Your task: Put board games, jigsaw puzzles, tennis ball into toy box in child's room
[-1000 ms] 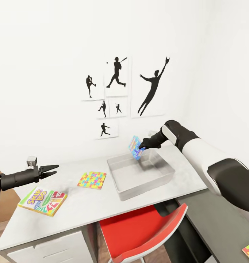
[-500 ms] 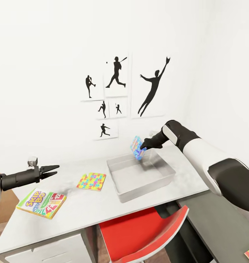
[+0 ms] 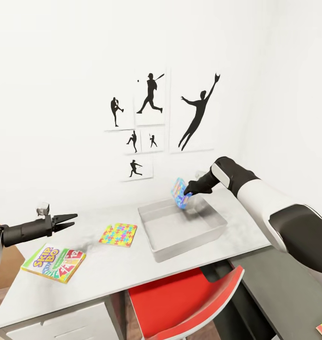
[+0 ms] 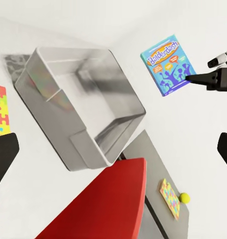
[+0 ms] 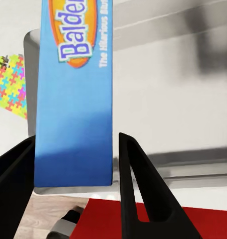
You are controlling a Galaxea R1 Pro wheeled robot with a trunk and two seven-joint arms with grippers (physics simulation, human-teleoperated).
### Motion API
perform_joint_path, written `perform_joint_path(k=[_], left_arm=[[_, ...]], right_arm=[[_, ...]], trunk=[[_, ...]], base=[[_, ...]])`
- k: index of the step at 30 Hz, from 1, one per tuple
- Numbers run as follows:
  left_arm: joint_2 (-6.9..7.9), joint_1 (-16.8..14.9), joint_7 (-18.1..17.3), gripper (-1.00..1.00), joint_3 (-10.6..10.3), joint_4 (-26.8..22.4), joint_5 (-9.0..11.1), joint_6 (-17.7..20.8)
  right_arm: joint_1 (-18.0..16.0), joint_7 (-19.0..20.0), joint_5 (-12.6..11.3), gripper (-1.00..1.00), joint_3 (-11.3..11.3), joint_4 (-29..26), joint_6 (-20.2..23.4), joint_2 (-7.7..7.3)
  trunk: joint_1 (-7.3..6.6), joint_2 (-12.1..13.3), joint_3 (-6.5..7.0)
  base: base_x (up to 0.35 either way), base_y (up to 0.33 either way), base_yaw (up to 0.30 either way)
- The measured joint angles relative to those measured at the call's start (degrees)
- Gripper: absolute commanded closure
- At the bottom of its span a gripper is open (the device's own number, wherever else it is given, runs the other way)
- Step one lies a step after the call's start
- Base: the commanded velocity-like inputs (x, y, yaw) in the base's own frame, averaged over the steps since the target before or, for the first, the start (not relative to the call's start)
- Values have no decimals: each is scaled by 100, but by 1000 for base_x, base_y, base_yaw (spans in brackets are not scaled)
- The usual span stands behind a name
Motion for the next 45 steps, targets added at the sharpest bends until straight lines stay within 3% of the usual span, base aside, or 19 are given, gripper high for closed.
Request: perform_joint_path(k=[14,16,19,22,33,40,45], left_arm=[[-2,0,0,-100,0,35,-9,-24],[-3,0,0,-100,0,36,1,-29],[-1,0,0,-100,3,37,13,-33],[-1,3,0,-100,7,37,19,-34],[6,9,0,-100,14,37,28,-35],[28,9,0,-100,34,37,31,-28],[34,9,0,-100,192,37,52,-19]], right_arm=[[84,105,4,100,-26,339,-1,-13],[86,167,35,100,-27,413,-4,-40],[87,363,71,100,-19,470,-8,-217],[87,542,33,100,-33,488,-1,-304],[87,619,37,100,-33,510,-1,-339],[87,620,33,100,-32,519,-1,-334],[90,625,35,100,-32,581,-3,-330]], trunk=[[0,0,0],[0,0,0],[0,0,0],[0,0,0],[0,0,0],[154,-280,-126],[264,-481,-216]], base=[[0,0,0],[0,0,0],[0,0,0],[0,0,0],[0,0,0],[0,0,0],[0,0,0]])
